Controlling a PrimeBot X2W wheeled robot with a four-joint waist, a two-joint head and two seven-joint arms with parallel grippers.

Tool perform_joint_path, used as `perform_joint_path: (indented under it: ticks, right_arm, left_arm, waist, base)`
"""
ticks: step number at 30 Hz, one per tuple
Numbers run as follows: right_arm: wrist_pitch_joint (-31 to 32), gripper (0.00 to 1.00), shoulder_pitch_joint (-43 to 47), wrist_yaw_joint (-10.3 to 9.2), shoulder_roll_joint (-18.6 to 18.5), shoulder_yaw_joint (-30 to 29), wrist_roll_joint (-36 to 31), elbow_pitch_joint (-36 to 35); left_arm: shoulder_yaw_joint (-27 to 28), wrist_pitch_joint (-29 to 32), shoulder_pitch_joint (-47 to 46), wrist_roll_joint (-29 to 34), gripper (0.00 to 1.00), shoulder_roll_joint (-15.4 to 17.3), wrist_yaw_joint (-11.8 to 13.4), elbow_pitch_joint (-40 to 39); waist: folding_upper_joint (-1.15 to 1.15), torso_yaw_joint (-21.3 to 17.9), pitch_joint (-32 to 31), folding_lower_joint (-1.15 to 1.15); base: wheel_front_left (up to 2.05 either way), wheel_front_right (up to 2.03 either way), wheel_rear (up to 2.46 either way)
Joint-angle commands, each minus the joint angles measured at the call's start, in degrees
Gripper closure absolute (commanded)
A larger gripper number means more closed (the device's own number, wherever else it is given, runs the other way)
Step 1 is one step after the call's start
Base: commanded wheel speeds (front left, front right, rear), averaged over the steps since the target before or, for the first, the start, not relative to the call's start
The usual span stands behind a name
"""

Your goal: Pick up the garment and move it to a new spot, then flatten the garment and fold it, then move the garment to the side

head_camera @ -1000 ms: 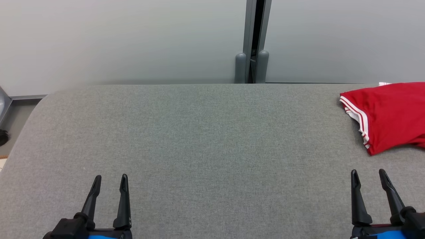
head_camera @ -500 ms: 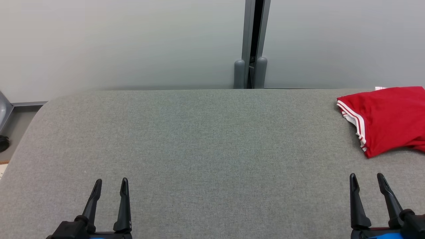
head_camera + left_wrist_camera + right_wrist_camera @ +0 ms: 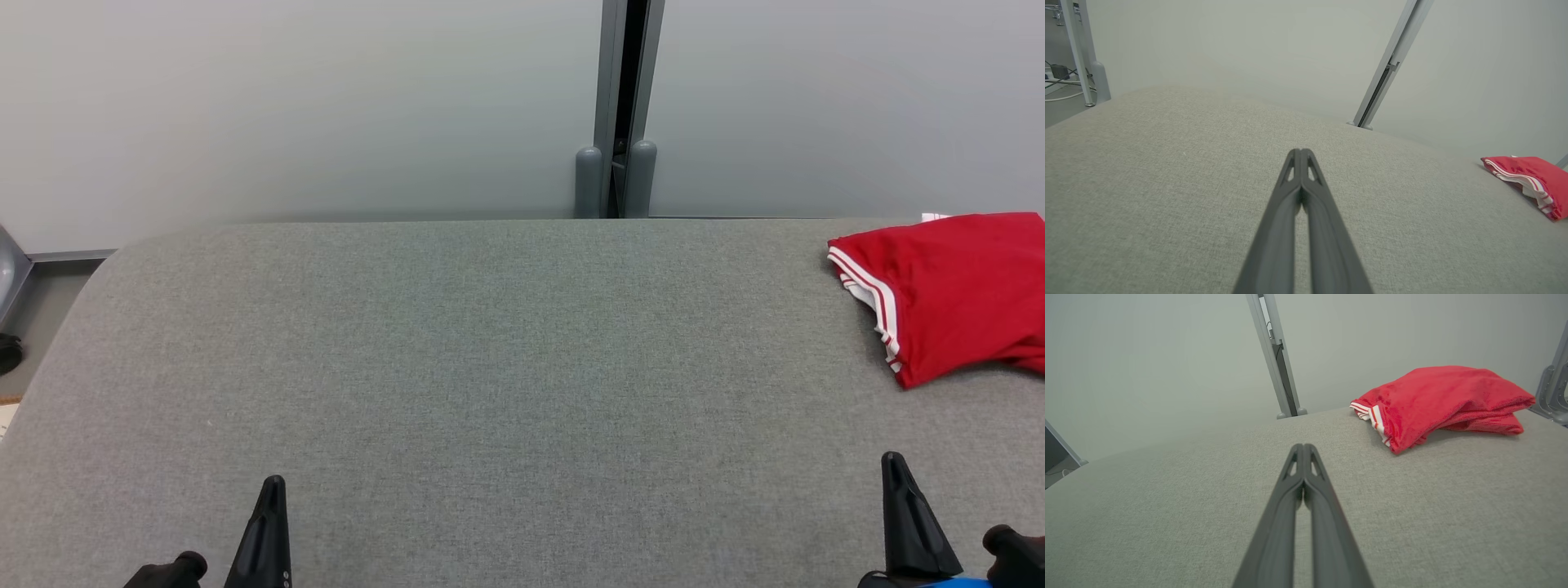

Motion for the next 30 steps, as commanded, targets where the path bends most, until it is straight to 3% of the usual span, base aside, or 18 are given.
perform_joint_path:
  ticks: [1, 30]
  right_arm:
    - [0.5, 1.00, -1.7, 0.00, -0.2, 0.1, 3.5, -0.3]
    - [5.7, 1.00, -6.5, 0.00, -0.4, 0.4, 32.0, 3.9]
  left_arm:
    - [0.7, 0.6, -1.5, -3.1, 1.00, 0.2, -0.2, -0.7]
    - [3.9, 7.4, -4.5, -28.6, 1.00, 0.3, -1.6, 0.5]
  waist:
    - [0.00, 0.0, 0.0, 0.00]
    - [0.00, -0.1, 0.1, 0.00]
  base:
    - [0.00, 0.00, 0.00]
    - [0.00, 0.00, 0.00]
